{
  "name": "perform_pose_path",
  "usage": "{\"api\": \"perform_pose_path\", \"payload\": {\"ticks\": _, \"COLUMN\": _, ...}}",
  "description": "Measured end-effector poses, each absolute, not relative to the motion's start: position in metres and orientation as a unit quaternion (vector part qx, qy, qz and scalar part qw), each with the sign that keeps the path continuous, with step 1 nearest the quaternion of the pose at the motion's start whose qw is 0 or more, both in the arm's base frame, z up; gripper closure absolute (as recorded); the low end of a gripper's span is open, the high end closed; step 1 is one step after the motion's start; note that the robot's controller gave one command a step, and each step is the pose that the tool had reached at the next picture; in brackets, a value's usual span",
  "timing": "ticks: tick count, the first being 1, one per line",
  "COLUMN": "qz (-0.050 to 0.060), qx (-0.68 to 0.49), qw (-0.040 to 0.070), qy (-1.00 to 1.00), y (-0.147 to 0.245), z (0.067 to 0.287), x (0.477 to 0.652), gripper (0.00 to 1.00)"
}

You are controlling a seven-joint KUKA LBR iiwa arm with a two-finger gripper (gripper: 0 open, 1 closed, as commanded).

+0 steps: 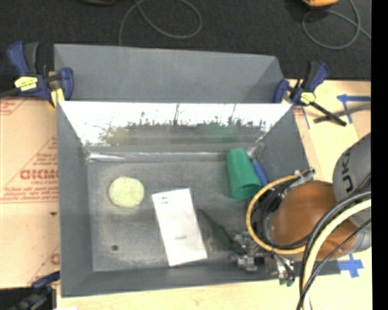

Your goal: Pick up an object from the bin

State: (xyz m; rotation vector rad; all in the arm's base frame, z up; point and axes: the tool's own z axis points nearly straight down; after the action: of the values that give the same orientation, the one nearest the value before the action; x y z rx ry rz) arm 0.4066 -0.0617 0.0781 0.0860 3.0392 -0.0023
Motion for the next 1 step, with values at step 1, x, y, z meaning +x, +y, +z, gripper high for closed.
{"api": "perform_pose_path", "payload": {"ticks": 1, "qz": 0.000, "qx": 0.030, "qw": 0.051, "qy": 0.998, "y": -0.0647, "z": 0.0774, "x": 0.4057, "gripper": 1.00}}
